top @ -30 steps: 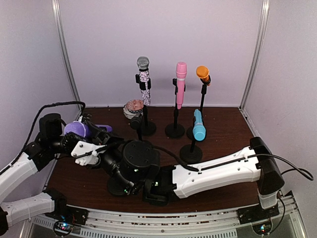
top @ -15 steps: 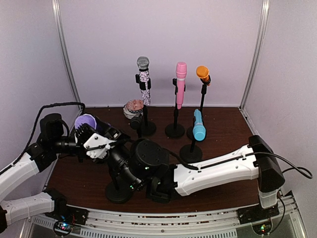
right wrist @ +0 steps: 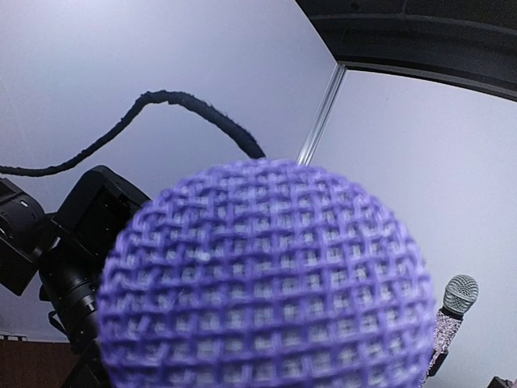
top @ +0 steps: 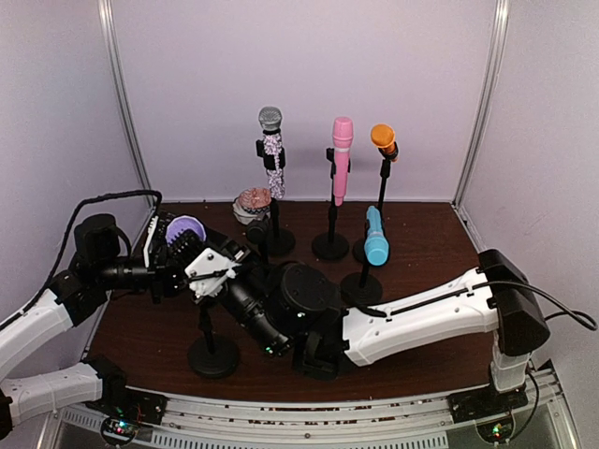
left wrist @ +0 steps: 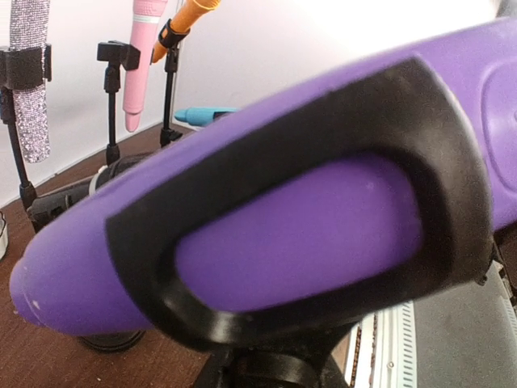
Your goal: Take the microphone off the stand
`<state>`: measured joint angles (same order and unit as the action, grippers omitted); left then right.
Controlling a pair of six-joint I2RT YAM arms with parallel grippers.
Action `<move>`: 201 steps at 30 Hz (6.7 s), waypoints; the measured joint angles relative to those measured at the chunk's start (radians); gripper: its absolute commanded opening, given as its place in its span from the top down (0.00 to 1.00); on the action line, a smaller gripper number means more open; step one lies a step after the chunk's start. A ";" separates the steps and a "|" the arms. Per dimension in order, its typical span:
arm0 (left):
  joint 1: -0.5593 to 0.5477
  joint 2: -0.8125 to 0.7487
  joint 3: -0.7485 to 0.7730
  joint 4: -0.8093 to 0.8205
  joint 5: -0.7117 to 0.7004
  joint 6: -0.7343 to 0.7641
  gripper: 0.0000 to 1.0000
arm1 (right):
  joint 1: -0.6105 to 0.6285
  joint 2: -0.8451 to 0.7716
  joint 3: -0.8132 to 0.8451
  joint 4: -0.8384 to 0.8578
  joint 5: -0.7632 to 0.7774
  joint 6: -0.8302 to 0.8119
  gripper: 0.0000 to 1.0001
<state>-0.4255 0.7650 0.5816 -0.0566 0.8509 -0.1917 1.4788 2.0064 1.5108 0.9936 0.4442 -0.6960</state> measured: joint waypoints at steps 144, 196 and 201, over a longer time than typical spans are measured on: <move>0.124 -0.110 0.037 -0.088 -0.223 0.260 0.02 | -0.253 0.033 0.252 -1.246 -0.721 1.430 0.32; 0.176 0.085 0.273 -0.477 -0.172 0.492 0.51 | -0.321 0.351 0.336 -0.832 -0.874 1.707 1.00; 0.176 0.100 0.281 -0.467 -0.166 0.489 0.48 | -0.320 0.326 0.338 -0.909 -0.813 1.640 1.00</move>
<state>-0.2493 0.8646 0.8627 -0.5232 0.6849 0.2974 1.1587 2.3322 1.8488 0.0841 -0.3691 0.9443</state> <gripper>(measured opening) 0.484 0.100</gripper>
